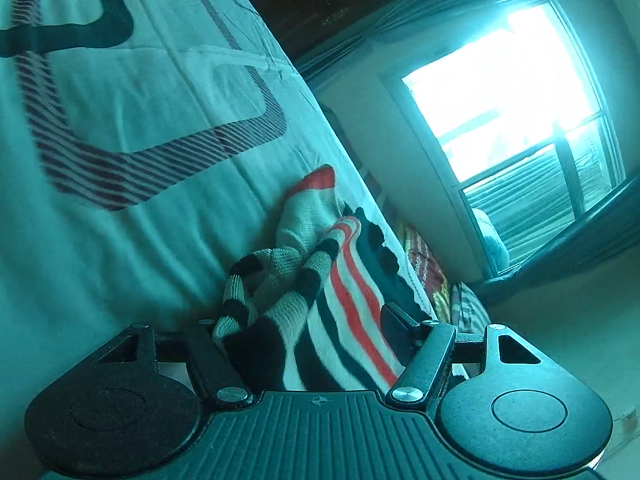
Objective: Fold small clothes
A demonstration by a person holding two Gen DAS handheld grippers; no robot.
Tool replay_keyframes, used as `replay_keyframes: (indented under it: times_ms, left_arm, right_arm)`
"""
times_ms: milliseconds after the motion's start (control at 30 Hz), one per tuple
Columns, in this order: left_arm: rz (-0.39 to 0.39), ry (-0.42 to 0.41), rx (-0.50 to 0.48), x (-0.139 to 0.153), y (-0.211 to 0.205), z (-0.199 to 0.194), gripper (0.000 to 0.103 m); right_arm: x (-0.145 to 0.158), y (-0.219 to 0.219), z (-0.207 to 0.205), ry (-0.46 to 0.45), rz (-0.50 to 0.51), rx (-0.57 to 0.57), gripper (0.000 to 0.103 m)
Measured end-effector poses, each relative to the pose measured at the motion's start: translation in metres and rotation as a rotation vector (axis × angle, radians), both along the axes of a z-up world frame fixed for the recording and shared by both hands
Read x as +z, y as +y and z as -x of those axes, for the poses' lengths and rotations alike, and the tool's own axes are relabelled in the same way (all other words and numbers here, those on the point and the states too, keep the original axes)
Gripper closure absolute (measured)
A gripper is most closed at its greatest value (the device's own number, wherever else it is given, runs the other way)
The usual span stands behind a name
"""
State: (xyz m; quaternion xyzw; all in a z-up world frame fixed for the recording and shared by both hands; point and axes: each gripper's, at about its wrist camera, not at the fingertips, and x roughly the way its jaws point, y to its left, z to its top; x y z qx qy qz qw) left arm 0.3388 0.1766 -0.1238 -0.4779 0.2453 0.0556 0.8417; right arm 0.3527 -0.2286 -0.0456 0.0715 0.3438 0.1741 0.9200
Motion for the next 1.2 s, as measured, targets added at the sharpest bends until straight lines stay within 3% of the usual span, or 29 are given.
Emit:
replay_keyframes:
  times_ms: [133, 200, 233, 333, 400, 467, 567, 633, 667, 700, 833, 933, 1000, 1067, 1200]
  left_arm:
    - [-0.053, 0.025, -0.004, 0.001, 0.0, -0.011, 0.052]
    - [-0.062, 0.051, -0.009, -0.001, 0.005, -0.014, 0.077]
    - [-0.037, 0.046, -0.026, -0.004, 0.008, -0.015, 0.079]
    - [-0.008, 0.03, -0.043, -0.008, 0.015, -0.012, 0.081]
    - [0.019, 0.012, -0.043, -0.008, 0.018, -0.011, 0.083]
    - [0.092, -0.033, -0.028, -0.008, 0.023, -0.006, 0.083]
    - [0.14, -0.099, -0.04, -0.002, 0.023, -0.006, 0.083]
    - [0.132, -0.061, -0.047, -0.008, 0.025, -0.013, 0.083]
    - [0.164, -0.049, -0.044, -0.012, 0.028, -0.013, 0.083]
    - [0.177, -0.072, -0.051, -0.01, 0.03, -0.011, 0.083]
    - [0.06, -0.138, -0.149, 0.032, 0.011, -0.016, 0.083]
    - [-0.059, -0.172, -0.263, 0.078, -0.018, -0.034, 0.083]
    - [-0.126, -0.183, -0.336, 0.105, -0.044, -0.046, 0.083]
    - [-0.2, -0.186, -0.408, 0.127, -0.077, -0.059, 0.083]
    - [-0.376, -0.155, -0.565, 0.14, -0.16, -0.081, 0.083]
  right_arm:
    - [-0.006, 0.018, -0.025, 0.006, -0.004, 0.044, 0.091]
    - [-0.009, 0.029, -0.034, 0.007, 0.004, 0.063, 0.092]
    - [-0.011, 0.034, -0.037, 0.004, 0.011, 0.078, 0.092]
    - [-0.017, 0.05, -0.043, 0.002, 0.041, 0.121, 0.092]
    - [-0.028, 0.061, -0.046, 0.016, 0.143, 0.128, 0.097]
    - [-0.031, 0.069, -0.043, -0.037, 0.204, 0.148, 0.097]
    - [-0.033, 0.077, -0.036, -0.071, 0.269, 0.16, 0.097]
    - [-0.038, 0.083, -0.03, -0.121, 0.316, 0.167, 0.097]
    - [-0.04, 0.084, -0.027, -0.136, 0.319, 0.16, 0.097]
    - [-0.04, 0.083, -0.026, -0.135, 0.31, 0.151, 0.097]
    - [-0.037, 0.07, -0.032, -0.092, 0.215, 0.119, 0.097]
    - [-0.031, 0.044, -0.037, -0.027, 0.03, 0.068, 0.097]
    - [-0.016, 0.005, -0.026, -0.038, -0.125, -0.074, 0.083]
    - [0.001, -0.039, -0.007, -0.081, -0.237, -0.189, 0.082]
    - [0.018, -0.11, 0.024, -0.078, -0.313, -0.307, 0.081]
